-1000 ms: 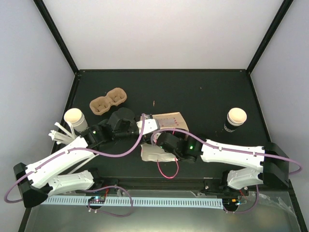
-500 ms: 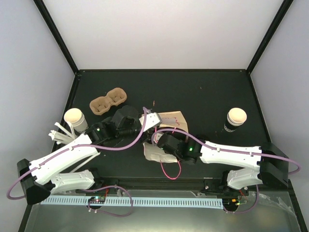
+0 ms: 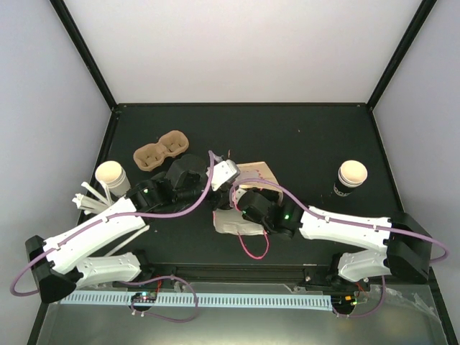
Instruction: Pack the takeout coffee
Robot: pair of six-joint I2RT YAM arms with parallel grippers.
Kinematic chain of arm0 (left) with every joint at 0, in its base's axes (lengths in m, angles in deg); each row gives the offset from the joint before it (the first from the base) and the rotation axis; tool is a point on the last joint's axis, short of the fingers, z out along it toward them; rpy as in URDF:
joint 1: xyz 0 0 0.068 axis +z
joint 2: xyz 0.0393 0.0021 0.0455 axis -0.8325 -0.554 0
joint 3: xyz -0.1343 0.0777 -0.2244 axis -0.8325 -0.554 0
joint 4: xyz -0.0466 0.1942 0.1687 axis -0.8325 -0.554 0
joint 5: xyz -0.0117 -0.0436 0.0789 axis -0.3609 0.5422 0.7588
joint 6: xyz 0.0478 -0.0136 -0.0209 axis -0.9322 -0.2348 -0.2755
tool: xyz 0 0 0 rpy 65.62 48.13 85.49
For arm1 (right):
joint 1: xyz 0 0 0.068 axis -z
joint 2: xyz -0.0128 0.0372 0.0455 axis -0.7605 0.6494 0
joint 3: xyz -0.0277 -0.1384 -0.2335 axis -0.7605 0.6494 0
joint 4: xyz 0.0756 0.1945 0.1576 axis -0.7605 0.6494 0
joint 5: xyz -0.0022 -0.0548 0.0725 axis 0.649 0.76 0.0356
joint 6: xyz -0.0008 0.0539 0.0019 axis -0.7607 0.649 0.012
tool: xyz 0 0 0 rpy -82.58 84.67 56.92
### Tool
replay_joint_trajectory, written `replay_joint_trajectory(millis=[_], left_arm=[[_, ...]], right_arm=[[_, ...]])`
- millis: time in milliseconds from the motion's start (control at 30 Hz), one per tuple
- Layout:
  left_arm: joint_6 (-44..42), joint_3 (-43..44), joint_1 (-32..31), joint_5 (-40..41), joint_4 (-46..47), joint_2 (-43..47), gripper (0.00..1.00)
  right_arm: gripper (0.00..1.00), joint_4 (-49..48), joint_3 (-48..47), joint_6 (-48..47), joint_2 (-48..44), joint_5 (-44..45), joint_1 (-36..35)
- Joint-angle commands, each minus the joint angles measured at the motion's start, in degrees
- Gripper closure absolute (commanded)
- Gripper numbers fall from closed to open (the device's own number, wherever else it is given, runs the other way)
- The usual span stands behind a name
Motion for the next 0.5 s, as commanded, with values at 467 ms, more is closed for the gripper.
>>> replay_joint_trajectory(millis=[467], left_arm=[[9.3,9.6,1.6,-3.7,-3.9,3.1,0.30]], right_arm=[[0.37,-3.5,3.7,5.5,-1.9,-5.6,1.6]])
